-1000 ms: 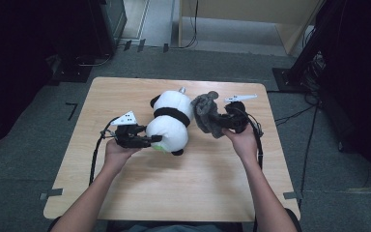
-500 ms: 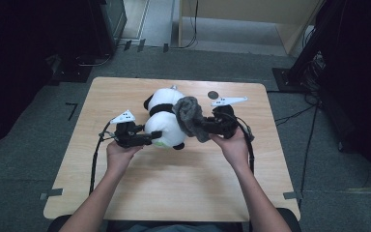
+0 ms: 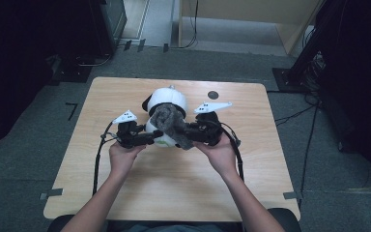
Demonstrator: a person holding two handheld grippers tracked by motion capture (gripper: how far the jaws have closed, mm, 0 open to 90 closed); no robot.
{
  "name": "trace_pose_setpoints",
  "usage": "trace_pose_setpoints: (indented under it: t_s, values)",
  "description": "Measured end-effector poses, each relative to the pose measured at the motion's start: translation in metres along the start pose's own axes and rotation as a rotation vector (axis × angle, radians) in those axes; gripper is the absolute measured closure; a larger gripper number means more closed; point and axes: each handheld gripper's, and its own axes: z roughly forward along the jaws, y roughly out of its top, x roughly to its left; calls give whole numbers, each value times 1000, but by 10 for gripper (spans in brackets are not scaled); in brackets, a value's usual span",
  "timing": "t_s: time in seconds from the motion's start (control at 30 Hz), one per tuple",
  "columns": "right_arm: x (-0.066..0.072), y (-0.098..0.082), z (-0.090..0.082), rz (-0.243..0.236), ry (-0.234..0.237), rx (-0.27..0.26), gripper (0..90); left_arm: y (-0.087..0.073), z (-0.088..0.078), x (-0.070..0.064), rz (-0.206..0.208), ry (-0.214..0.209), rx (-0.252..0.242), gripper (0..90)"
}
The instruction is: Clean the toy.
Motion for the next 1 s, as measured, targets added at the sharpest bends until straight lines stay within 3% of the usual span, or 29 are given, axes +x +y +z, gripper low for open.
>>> trace_pose_setpoints:
  t_s: [0.1, 0.3, 0.47, 1.0]
  values:
    - [0, -6, 12, -19, 3, 26, 767, 0, 1, 0, -18, -19, -8, 453]
    - [2, -20, 28, -61, 0, 46, 770, 1, 0, 1, -30, 5, -10, 455]
    - [5, -27, 39, -69, 9, 68, 773, 2, -3, 1, -46, 17, -27, 455]
    - [0, -47, 59, -103, 31, 91, 779, 5, -8, 2, -71, 41, -50, 454]
